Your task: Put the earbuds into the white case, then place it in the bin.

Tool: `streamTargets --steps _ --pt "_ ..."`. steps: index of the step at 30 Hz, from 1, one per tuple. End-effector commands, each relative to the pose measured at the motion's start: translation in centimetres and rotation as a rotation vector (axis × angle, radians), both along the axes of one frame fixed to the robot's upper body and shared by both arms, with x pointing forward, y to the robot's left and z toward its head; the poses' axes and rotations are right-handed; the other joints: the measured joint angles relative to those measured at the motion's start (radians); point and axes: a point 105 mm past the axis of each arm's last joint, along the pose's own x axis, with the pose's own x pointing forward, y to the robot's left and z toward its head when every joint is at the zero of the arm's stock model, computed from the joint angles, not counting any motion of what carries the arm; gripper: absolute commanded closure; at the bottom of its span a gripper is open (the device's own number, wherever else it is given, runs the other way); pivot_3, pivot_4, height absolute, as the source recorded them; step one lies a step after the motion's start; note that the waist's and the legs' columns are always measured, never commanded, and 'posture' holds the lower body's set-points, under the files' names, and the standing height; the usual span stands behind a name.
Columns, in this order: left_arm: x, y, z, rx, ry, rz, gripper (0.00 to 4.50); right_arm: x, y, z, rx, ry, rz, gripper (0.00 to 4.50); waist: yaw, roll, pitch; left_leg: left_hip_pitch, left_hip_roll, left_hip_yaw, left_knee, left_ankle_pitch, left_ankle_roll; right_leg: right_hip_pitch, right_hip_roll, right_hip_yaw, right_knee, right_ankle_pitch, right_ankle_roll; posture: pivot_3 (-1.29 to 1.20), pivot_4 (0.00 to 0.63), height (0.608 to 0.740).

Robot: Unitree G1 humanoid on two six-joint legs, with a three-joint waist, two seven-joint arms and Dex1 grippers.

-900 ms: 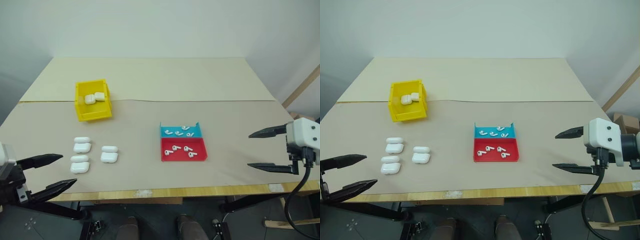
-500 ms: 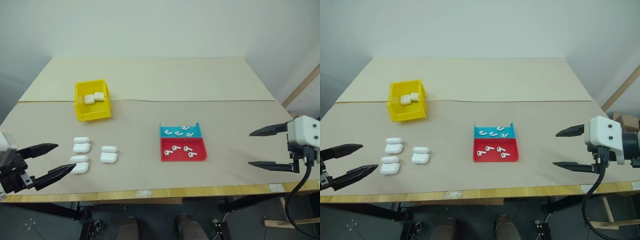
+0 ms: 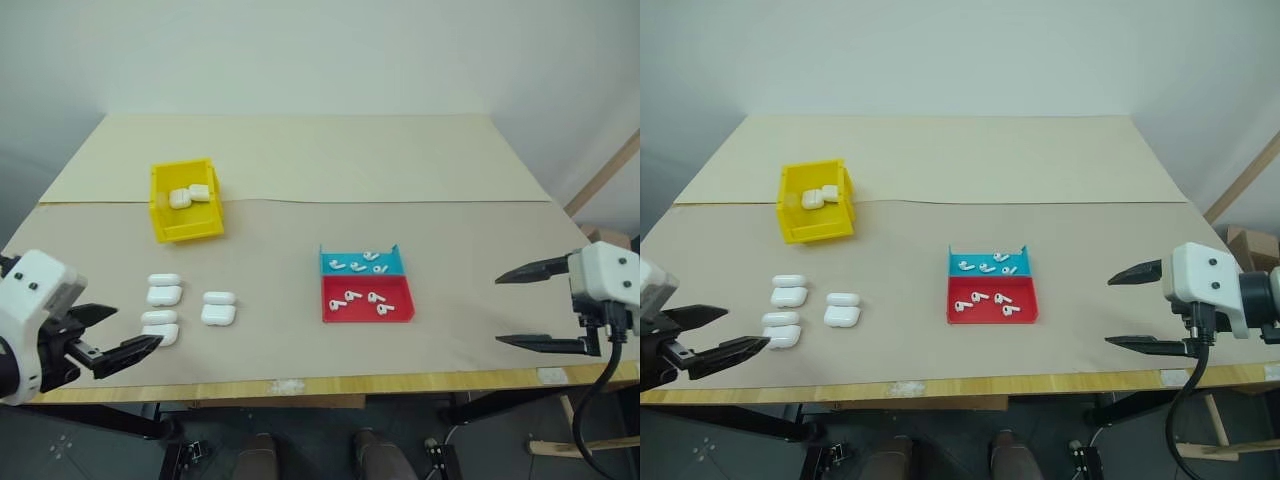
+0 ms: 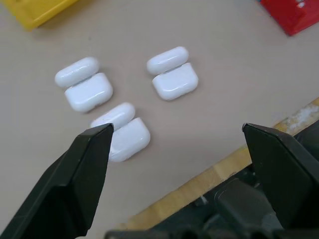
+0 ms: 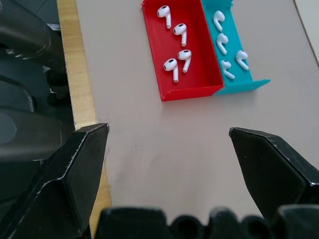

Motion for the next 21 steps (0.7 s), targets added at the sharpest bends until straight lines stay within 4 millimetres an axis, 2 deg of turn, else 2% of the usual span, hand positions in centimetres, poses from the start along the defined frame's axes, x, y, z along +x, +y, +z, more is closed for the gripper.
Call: streamTargets --steps 1,5,6,7,9,11,15,21 --pt "-0.3 1.0 -0.2 0.055 0.127 0.059 0.0 0.0 0.5 0.6 0.019 -0.035 0.015 0.01 0.0 0.0 0.0 0.001 0.0 0.0 0.0 0.0 0.0 0.0 0.0 0.0 0.0 0.0 0.0 0.0 0.15 0.74" --pt "1.1 0.6 -1.6 -0.011 0.142 0.157 0.0 0.3 1.0 -0.1 0.026 -0.033 0.016 0.01 0.004 0.001 0.0 0.002 0.001 -0.001 0.0 0.0 0.0 0.001 -0.001 0.0 0.001 0.0 -0.001 0.0 0.15 0.74" --pt "1.5 0.7 -2.1 -0.036 0.124 0.24 0.0 0.3 1.2 -0.1 0.029 -0.035 0.017 0.01 0.005 0.002 0.0 0.001 0.001 0.0 0.0 0.0 0.0 0.0 -0.001 0.0 0.0 0.0 -0.001 0.0 0.15 0.74" --pt "1.8 0.9 -2.8 -0.05 0.109 0.328 0.0 0.2 1.3 0.0 0.04 -0.036 0.013 0.01 0.004 0.002 0.0 0.0 0.002 -0.001 -0.001 0.0 0.0 -0.001 -0.003 0.0 0.001 0.004 -0.008 0.0 0.15 0.74" --pt "2.2 1.4 -3.9 -0.066 0.06 0.485 0.0 0.0 1.5 -0.1 0.056 -0.037 0.004 0.01 0.005 0.002 0.0 -0.001 0.002 -0.002 -0.002 0.0 0.0 -0.002 -0.005 0.0 0.001 0.004 -0.008 0.0 0.15 0.74" --pt "2.5 1.2 -4.5 -0.053 0.019 0.557 0.0 -0.3 1.7 -0.5 0.063 -0.031 -0.005 0.01 0.007 0.002 0.0 -0.002 0.0 -0.001 -0.002 0.0 0.0 -0.002 -0.007 -0.001 0.001 0.005 -0.009 0.0 0.15 0.74" --pt "4.1 0.4 -4.3 -0.059 -0.048 0.617 0.0 -0.7 1.7 -1.0 0.057 -0.025 -0.016 0.01 0.03 0.001 0.0 -0.002 -0.005 0.0 -0.001 0.001 -0.001 0.0 -0.007 -0.001 -0.001 0.005 -0.009 0.0 0.15 0.74" --pt "6.2 -0.6 -4.1 -0.104 -0.075 0.614 0.0 -1.0 1.6 -0.8 0.053 -0.031 -0.035 0.01 0.041 0.001 0.0 -0.001 -0.005 0.001 -0.001 0.001 -0.002 0.001 -0.005 -0.001 -0.002 0.005 -0.008 0.0 0.15 0.74"
